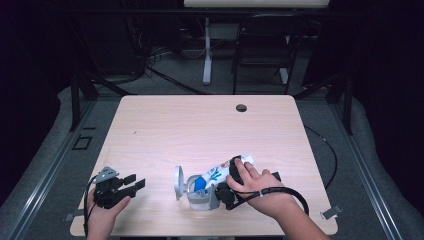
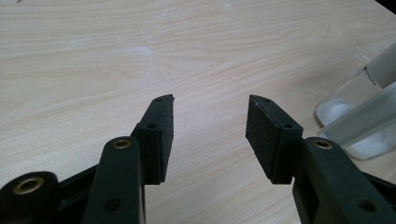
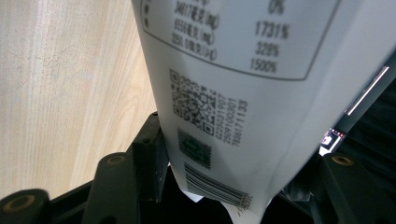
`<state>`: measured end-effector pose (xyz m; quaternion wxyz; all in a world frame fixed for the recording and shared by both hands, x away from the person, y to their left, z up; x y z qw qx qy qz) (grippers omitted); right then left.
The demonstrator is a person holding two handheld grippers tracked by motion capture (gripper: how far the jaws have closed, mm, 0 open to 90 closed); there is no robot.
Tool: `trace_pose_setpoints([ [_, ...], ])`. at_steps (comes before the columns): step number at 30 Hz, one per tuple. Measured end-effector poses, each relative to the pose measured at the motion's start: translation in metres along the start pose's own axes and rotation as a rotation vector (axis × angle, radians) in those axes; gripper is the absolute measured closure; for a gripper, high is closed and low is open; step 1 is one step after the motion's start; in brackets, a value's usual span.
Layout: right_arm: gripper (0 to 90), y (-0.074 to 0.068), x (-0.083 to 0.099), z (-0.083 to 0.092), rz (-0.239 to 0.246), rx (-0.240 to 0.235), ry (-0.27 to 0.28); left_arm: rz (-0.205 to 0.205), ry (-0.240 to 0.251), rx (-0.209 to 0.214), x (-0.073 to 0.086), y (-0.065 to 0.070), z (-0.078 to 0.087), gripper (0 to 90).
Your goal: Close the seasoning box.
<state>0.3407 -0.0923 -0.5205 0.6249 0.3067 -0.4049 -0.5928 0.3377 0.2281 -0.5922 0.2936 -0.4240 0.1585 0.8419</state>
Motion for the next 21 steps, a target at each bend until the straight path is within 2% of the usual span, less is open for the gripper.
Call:
trace_pose_setpoints([
  [21, 45.7, 0.0021, -0.0002, 0.0010, 0.010, 0.005, 0.001, 0.008, -0.004, -0.002, 0.0015, -0.0020, 0.0001, 51.8],
])
Point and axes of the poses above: each handheld gripper's, and its own axes: z roughly backward along the jaws, x roughly out of its underside, y roughly to its right, the point moved 9 cm from there along -z, roughly forward along the jaws, and after that the axes turned 15 degrees about -z, right-handed, at the moved point
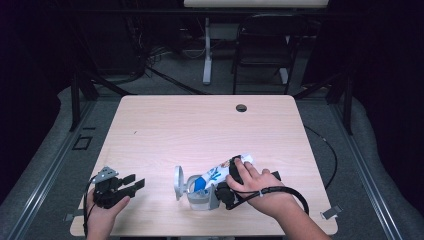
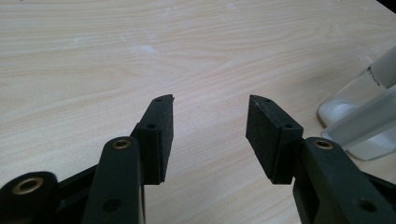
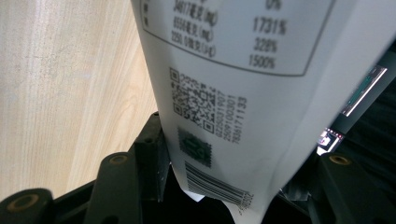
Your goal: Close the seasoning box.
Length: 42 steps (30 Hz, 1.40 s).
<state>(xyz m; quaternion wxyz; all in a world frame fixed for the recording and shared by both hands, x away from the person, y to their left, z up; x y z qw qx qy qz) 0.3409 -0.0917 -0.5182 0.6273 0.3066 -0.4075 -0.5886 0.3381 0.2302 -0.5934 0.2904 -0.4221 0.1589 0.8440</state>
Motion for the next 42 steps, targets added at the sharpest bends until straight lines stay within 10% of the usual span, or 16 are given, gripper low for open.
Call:
trace_pose_setpoints([
  [42, 52.6, 0.0066, 0.0003, 0.0054, 0.030, 0.028, -0.013, 0.000, 0.003, -0.003, -0.0001, -0.0006, -0.0002, 51.8],
])
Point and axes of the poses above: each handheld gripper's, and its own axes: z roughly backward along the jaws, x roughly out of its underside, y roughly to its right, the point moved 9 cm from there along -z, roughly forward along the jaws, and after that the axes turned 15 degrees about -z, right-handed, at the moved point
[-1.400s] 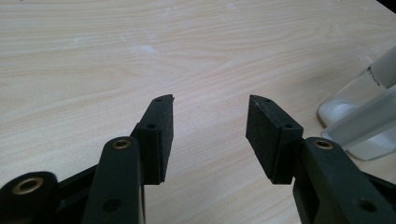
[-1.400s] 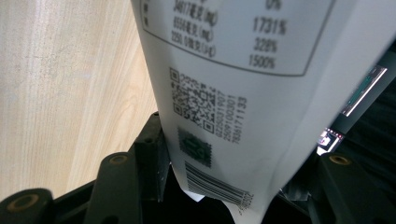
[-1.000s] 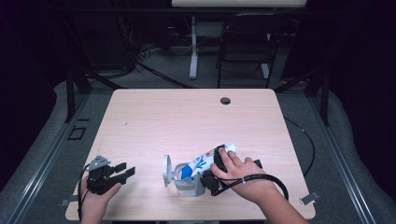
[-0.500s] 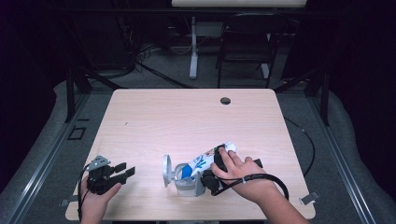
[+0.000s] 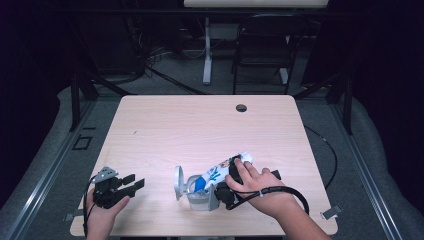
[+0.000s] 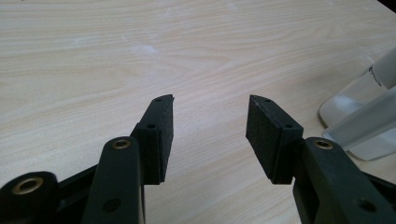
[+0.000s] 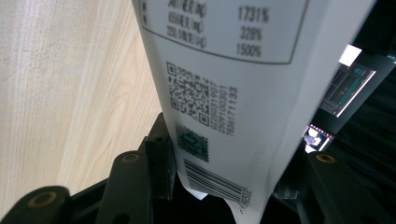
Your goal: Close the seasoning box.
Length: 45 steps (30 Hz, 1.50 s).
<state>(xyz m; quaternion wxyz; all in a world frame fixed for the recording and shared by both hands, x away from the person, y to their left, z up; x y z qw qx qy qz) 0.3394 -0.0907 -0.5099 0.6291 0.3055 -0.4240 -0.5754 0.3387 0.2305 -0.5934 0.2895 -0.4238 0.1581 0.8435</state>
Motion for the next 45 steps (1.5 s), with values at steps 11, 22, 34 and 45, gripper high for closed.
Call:
trace_pose_setpoints([
  [11, 54.0, -0.0004, -0.0006, -0.0003, -0.006, -0.001, 0.014, 0.002, 0.002, 0.000, 0.0000, -0.0001, -0.0002, 51.8],
  [22, 55.3, 0.0008, -0.0010, 0.0005, -0.003, 0.005, 0.019, 0.004, 0.001, -0.004, 0.0005, -0.0010, -0.0003, 51.8],
  [34, 56.3, 0.0021, 0.0002, 0.0009, -0.004, 0.010, 0.019, 0.005, 0.002, -0.004, 0.0005, -0.0011, 0.0000, 51.8],
  [45, 57.2, 0.0032, 0.0006, 0.0020, 0.003, 0.013, 0.019, 0.005, 0.001, -0.005, 0.0009, -0.0013, -0.0001, 51.8],
])
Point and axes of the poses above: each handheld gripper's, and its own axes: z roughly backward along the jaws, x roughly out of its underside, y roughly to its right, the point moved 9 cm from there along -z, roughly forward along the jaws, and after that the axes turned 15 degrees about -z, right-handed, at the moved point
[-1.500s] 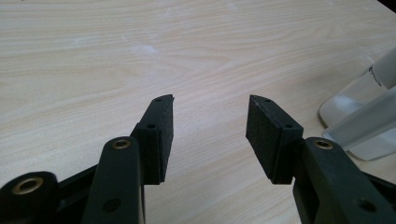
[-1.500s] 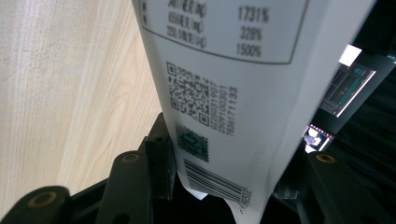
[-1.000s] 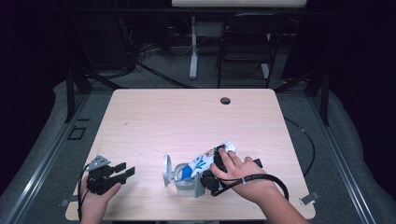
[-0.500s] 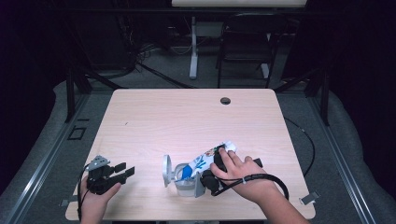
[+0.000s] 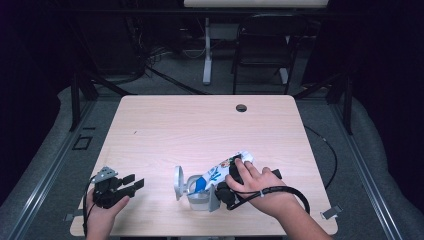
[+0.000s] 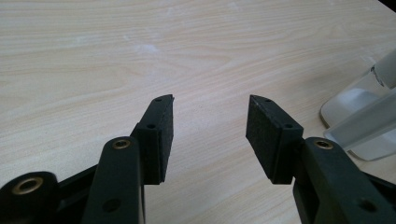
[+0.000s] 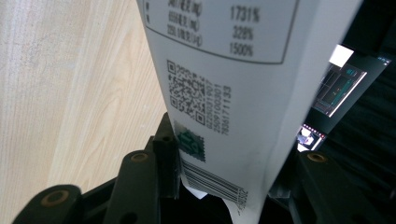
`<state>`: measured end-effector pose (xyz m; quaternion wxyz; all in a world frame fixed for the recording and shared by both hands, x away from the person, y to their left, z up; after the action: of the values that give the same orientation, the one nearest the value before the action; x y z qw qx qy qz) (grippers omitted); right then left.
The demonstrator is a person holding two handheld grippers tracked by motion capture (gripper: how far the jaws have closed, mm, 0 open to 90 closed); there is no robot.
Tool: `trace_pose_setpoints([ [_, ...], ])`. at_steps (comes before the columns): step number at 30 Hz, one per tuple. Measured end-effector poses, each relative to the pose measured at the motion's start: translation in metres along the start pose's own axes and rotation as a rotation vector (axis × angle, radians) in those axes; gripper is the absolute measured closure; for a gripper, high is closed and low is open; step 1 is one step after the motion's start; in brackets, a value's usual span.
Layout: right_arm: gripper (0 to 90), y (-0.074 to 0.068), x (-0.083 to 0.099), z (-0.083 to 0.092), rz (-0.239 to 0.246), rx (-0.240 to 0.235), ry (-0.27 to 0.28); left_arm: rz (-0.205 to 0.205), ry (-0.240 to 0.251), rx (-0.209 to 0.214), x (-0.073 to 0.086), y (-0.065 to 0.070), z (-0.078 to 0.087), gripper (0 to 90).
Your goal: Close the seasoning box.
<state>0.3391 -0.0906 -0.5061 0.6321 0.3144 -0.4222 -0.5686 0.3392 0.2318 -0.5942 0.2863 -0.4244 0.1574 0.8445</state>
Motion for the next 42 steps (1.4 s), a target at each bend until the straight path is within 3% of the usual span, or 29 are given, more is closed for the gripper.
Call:
trace_pose_setpoints([
  [42, 59.8, 0.0031, -0.0001, 0.0028, 0.003, 0.015, 0.008, 0.006, -0.006, -0.001, 0.0021, -0.0022, -0.0001, 51.7],
])
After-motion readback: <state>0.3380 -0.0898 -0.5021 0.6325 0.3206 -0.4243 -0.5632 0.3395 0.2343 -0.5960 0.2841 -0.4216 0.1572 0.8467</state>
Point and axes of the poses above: each handheld gripper's, and its own axes: z roughly backward along the jaws, x roughly out of its underside, y roughly to its right, the point moved 9 cm from there along -z, roughly forward along the jaws, and after that the axes turned 15 degrees about -z, right-handed, at the moved point
